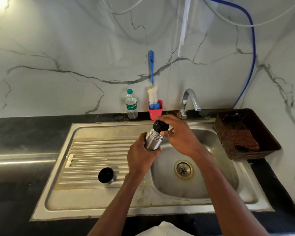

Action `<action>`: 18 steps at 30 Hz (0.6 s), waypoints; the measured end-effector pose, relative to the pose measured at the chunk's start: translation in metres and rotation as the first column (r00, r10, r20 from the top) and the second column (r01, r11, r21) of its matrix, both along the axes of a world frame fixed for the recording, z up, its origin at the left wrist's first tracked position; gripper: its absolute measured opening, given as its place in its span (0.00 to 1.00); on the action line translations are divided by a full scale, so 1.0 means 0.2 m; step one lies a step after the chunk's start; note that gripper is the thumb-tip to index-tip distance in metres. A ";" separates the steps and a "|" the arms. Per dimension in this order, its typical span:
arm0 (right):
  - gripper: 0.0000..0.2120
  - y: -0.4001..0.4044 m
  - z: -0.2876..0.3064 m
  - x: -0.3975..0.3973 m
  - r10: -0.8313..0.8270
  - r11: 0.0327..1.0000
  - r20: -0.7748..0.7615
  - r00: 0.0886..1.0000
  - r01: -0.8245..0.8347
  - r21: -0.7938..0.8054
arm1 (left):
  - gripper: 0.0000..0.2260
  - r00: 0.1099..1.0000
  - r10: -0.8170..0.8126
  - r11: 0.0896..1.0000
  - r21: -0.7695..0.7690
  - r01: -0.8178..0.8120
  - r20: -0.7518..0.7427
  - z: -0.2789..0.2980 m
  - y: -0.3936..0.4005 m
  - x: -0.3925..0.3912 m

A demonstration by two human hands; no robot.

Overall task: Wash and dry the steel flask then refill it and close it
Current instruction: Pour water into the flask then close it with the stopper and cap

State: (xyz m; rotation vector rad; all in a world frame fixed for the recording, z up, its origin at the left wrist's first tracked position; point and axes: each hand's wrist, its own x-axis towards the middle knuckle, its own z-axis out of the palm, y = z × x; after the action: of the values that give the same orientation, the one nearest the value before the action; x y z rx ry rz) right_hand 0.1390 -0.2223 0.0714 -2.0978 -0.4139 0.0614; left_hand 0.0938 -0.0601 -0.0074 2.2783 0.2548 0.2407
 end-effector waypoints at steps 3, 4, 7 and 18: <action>0.28 0.01 -0.03 0.00 0.006 1.000 -0.020 1.000 -0.005 0.008 | 0.24 1.000 -0.001 1.000 0.003 0.001 -0.009 0.00 0.01 -0.01; 0.28 0.02 -0.04 0.00 0.010 1.000 -0.028 1.000 -0.010 0.000 | 0.24 1.000 -0.002 1.000 0.007 0.002 -0.012 0.00 0.01 -0.01; 0.28 0.01 -0.04 0.01 0.029 0.999 -0.047 0.998 -0.030 -0.030 | 0.24 1.000 -0.003 1.000 0.015 0.003 -0.015 -0.01 0.02 -0.02; 0.20 0.02 -0.06 0.01 -0.076 0.996 -0.002 0.997 0.076 -0.057 | 0.24 0.999 -0.019 0.999 0.037 0.021 -0.041 -0.03 0.03 -0.01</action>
State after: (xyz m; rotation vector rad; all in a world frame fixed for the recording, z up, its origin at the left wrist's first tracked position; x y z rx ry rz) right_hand 0.1414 -0.2175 0.0592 -2.1670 -0.3330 0.0335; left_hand 0.0917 -0.0545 -0.0131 2.3232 0.2504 0.1902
